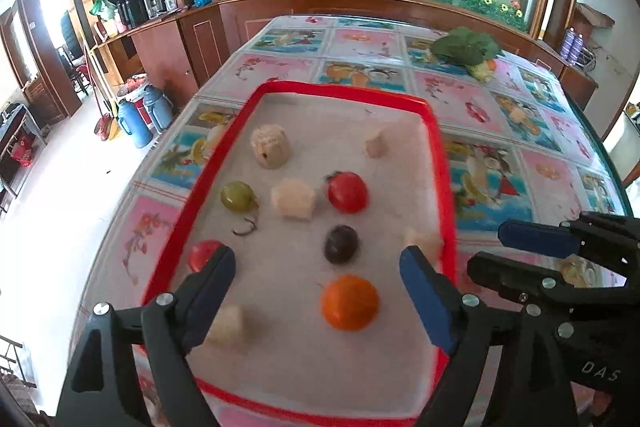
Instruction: Organize fruits
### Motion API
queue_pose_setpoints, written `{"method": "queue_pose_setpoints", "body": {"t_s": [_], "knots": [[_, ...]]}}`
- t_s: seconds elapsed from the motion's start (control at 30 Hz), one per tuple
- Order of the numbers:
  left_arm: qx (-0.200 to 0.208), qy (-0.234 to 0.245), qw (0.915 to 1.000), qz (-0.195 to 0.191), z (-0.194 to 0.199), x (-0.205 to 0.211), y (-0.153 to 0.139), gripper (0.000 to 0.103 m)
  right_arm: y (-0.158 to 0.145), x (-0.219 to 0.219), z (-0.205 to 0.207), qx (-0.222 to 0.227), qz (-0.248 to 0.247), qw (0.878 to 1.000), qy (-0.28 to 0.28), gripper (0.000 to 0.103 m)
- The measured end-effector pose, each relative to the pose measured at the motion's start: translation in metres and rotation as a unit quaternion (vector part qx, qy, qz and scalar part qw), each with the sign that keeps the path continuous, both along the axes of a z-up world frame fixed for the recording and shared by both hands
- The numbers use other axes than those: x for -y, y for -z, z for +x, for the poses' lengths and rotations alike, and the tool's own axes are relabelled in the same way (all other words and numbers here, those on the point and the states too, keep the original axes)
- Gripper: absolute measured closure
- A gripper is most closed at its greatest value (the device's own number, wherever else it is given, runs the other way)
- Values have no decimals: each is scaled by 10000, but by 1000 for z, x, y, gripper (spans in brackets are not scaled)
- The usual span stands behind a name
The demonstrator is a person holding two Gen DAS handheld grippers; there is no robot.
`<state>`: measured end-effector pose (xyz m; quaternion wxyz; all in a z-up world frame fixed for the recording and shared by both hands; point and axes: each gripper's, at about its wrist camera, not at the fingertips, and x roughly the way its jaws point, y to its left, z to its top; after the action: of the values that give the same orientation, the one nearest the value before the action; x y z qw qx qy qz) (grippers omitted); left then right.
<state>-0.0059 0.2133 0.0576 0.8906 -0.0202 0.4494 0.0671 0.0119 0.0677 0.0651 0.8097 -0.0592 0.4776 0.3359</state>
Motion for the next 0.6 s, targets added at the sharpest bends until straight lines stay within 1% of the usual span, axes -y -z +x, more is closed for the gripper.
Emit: {"method": "queue_pose_setpoints", "body": {"t_s": [0.1,0.3,0.43,0.6], "knots": [[9,104,9999,-90,-6,18,-1,15,1,17,-9,-93,62,9999,33,65],[32,411,9991,-73,0,58,-6,15,6,68,-13,-247,123,9992,283,65],[-52,559,9983,-165,8,81,-5,15,10,110,4,-211,-1,9975,671,65],[-131,720,9973,-107,12,107,-1,15,17,150,25,-188,-77,9947,1008,65]]}}
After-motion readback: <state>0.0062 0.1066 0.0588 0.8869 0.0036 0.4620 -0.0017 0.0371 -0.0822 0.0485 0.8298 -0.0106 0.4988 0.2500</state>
